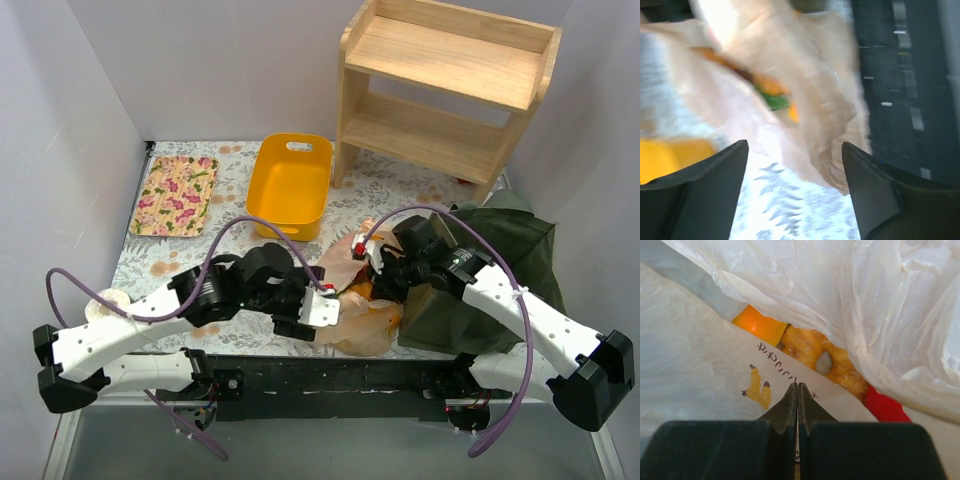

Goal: Untie the knot of the grocery bags and take out the mixed food

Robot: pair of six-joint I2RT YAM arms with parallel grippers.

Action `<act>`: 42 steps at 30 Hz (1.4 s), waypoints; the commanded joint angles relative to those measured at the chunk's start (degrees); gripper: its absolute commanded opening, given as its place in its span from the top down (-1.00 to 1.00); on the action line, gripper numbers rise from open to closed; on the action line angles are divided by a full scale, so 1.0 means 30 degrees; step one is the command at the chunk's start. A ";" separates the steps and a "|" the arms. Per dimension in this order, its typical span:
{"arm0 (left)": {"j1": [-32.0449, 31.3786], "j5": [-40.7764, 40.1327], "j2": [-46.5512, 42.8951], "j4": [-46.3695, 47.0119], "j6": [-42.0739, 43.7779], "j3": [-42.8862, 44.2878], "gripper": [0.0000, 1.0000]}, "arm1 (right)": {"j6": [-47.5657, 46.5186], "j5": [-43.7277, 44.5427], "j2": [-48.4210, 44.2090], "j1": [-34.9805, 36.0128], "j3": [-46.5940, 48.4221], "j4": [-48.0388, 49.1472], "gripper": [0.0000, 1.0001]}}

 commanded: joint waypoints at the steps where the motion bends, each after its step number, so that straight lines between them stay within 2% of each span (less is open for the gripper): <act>1: 0.0334 -0.6108 -0.2890 0.2904 -0.0025 -0.0432 -0.59 | -0.0492 0.1190 0.0535 0.0115 0.2149 0.0973 0.97; 3: 0.0918 -0.7224 -0.4086 0.3458 -0.0169 -0.0608 -0.65 | -0.1045 0.1457 0.1032 0.0115 0.3087 0.1061 0.97; 4: 0.1067 -0.7575 -0.4501 0.3839 -0.1186 -0.0870 -0.77 | -0.1311 0.1516 0.1209 0.0115 0.3322 0.1091 0.97; 7: 0.1506 -0.9332 -0.5617 0.5567 -0.3060 -0.1457 -0.95 | -0.1809 0.1665 0.1766 0.0115 0.3909 0.1968 0.97; 11: 0.3291 -0.8549 -0.5122 0.7498 -0.5028 -0.0614 -0.96 | -0.2774 0.0114 0.2792 0.0873 0.4497 0.1593 0.96; 14: 0.3851 -0.8601 -0.4156 0.8089 -0.5150 -0.0520 -0.96 | -0.6074 -0.1528 0.2124 0.3534 0.3271 -0.1392 0.93; 18: 0.4232 -0.8663 -0.3948 0.9583 -0.5297 -0.1338 -0.96 | -0.8983 0.0306 -0.0626 0.4246 0.1306 -0.3037 0.97; 21: 0.4495 -0.8634 -0.4036 1.0726 -0.5588 -0.2362 -0.96 | -1.0245 0.1861 -0.1540 0.4246 0.0717 -0.2691 0.97; 28: 0.5110 -0.8488 -0.4065 1.0873 -0.6086 -0.3537 -0.96 | -1.2909 0.5089 -0.0138 0.3896 0.2357 -0.0639 0.97; 32: 0.5258 -0.8048 -0.3978 1.0669 -0.6265 -0.3422 -0.96 | -1.3267 0.6435 0.0857 0.3250 0.1686 0.1176 0.97; 34: 0.5316 -0.8048 -0.3920 1.0698 -0.6148 -0.3363 -0.96 | -1.2801 0.6819 0.1852 0.2812 0.1684 0.1851 0.90; 35: 0.5345 -0.8077 -0.3919 1.0757 -0.6031 -0.3363 -0.97 | -1.2044 0.6936 0.2233 0.2723 0.1684 0.2114 0.75; 38: 0.5404 -0.7989 -0.3948 1.0816 -0.5913 -0.3508 -0.96 | -1.0170 0.8072 0.3639 0.2722 0.1626 0.3315 0.46; 42: 0.5463 -0.7726 -0.3831 1.0582 -0.6001 -0.3364 -0.96 | -0.8961 0.9278 0.4960 0.2664 0.1159 0.4604 0.27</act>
